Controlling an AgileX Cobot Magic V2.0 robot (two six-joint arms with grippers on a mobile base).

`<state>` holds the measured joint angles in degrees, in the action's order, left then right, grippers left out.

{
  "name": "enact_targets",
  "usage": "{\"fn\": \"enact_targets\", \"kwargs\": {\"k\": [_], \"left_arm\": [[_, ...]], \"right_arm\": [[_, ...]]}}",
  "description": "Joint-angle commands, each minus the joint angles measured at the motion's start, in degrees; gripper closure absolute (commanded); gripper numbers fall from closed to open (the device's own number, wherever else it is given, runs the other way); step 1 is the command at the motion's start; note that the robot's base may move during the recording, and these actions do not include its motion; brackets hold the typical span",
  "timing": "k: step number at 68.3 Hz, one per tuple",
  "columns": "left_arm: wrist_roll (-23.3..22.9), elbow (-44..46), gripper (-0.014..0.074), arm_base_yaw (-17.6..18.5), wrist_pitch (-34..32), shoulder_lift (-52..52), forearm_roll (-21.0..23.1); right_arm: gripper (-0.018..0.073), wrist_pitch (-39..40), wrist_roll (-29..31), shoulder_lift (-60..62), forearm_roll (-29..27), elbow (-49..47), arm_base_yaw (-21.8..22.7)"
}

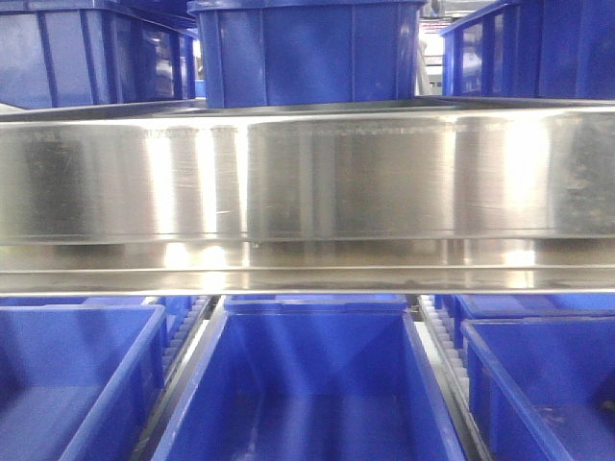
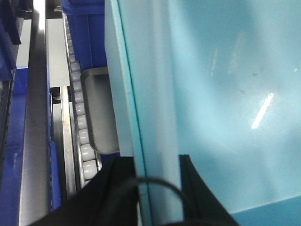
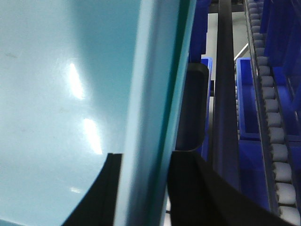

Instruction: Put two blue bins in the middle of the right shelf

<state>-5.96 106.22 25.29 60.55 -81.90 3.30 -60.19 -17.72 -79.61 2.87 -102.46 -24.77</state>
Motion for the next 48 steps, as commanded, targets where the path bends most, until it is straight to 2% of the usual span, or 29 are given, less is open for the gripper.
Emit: {"fn": "enact_targets", "kwargs": {"k": [1,48], "left_arm": [[0.87,1.35,0.0707,0.38,-6.11,1.51,4.11],[0.87,1.35,0.0707,0.38,-6.35,0.95,4.11]], "right_arm": [[0.0713,3.62,-1.35,0.35,0.45,-0.78,0.05],[0.0713,3.74,-1.35,0.24,0.45,-0.78,0.05]]}}
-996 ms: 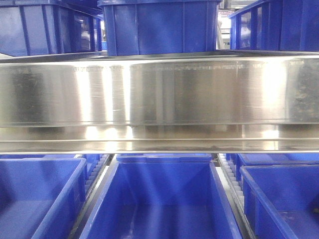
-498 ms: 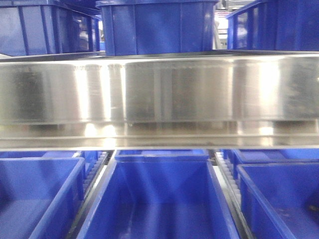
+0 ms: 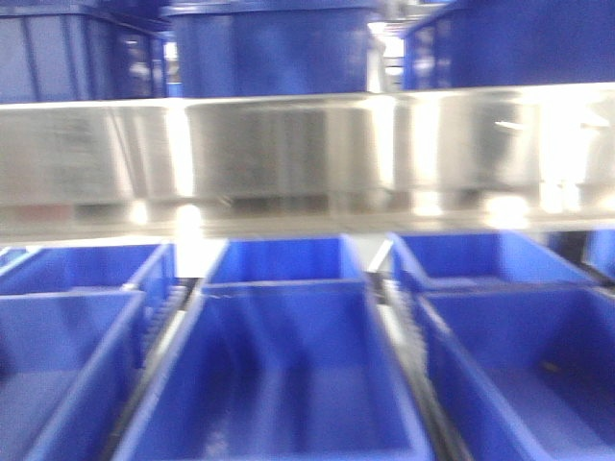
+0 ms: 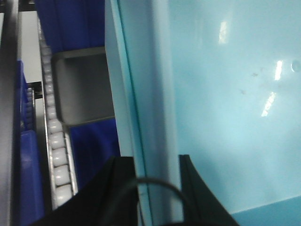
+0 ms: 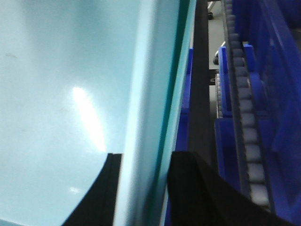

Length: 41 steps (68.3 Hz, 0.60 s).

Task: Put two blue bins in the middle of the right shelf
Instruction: 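Drive the base away from the shelf holding the teal bin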

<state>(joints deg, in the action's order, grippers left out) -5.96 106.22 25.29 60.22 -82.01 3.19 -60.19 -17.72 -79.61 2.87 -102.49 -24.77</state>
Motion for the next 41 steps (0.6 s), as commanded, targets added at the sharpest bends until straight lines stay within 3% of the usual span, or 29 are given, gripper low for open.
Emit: {"fn": "enact_targets", "kwargs": {"k": [1,41], "left_arm": [[0.87,1.35,0.0707,0.38,-6.02,1.06,4.21],[0.87,1.35,0.0707,0.38,-6.02,1.06,4.21]], "right_arm": [[0.0713,3.74,-1.35,0.24,0.45,-0.75,0.05],[0.0713,3.74,-1.35,0.24,0.45,-0.75,0.05]]}}
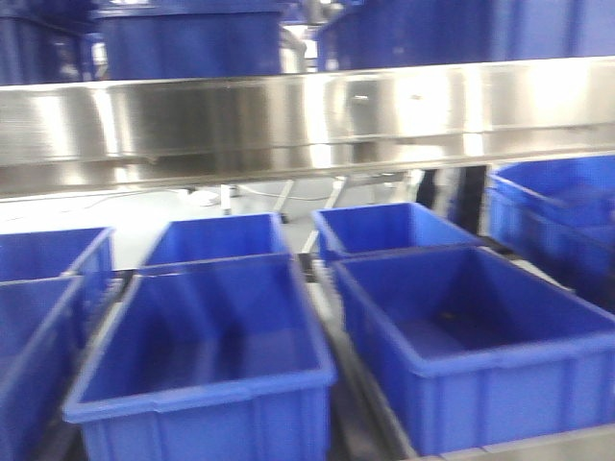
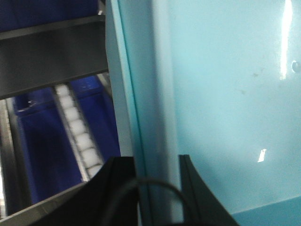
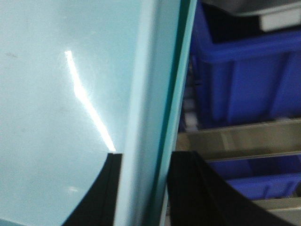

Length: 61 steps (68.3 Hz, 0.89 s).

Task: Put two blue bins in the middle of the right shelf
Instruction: 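Drive the base away from the shelf holding the teal bin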

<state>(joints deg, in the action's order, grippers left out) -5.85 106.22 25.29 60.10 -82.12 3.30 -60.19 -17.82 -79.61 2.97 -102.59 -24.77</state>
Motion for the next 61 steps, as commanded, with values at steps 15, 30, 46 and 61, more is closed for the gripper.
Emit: {"fn": "enact_targets", "kwargs": {"k": [15,30,46,61], "left_arm": [[0.76,1.35,0.0707,0.38,-5.90,1.17,4.11],[0.76,1.35,0.0707,0.38,-5.90,1.17,4.11],[0.76,1.35,0.0707,0.38,-5.90,1.17,4.11],[0.76,1.35,0.0707,0.38,-5.90,1.17,4.11]], "right_arm": [[0.0713,3.86,-1.25,0.24,0.35,-0.66,0.05],[0.0713,3.86,-1.25,0.24,0.35,-0.66,0.05],[0.0713,3.96,-1.25,0.24,0.35,-0.66,0.05],[0.0713,4.08,-1.25,0.24,0.35,-0.66,0.05]]}}
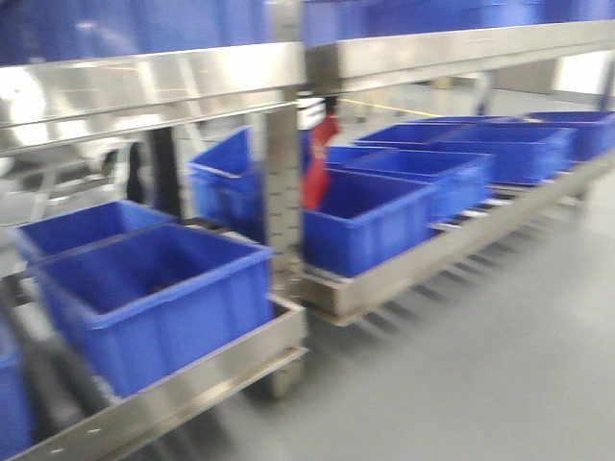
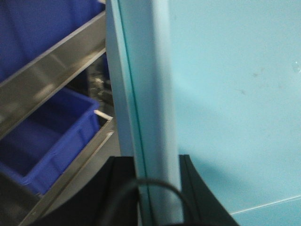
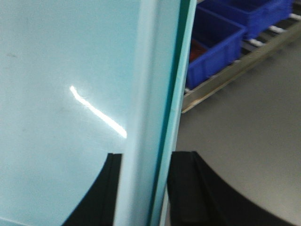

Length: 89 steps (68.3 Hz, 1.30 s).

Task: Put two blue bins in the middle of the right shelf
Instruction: 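Drive the base away from the shelf holding the teal bin, then drive the base along the aisle past the red table carrying the teal bin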

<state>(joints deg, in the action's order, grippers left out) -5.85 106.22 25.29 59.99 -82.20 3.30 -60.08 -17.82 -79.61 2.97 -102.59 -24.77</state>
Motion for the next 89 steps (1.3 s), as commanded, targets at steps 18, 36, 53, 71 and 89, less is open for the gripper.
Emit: {"fn": "enact_targets", "kwargs": {"k": [18,36,53,71,89], "left_arm": [[0.76,1.35,0.0707,0.38,-5.79,1.25,4.11],[0.76,1.35,0.0707,0.38,-5.79,1.25,4.11],[0.76,1.35,0.0707,0.38,-5.79,1.25,4.11],[0.76,1.35,0.0707,0.38,-5.79,1.25,4.11],[0.76,1.35,0.0707,0.38,-5.79,1.25,4.11]], "right_arm": [[0.0713,3.97,-1.25,0.24,0.35,-0.66,0.05],[0.0713,3.97,-1.25,0.24,0.35,-0.66,0.05],[0.0713,3.97,-1.25,0.24,0.35,-0.66,0.05],[0.0713,3.97,-1.25,0.24,0.35,-0.66,0.05],[0.0713,3.97,-1.25,0.24,0.35,-0.66,0.05]]}}
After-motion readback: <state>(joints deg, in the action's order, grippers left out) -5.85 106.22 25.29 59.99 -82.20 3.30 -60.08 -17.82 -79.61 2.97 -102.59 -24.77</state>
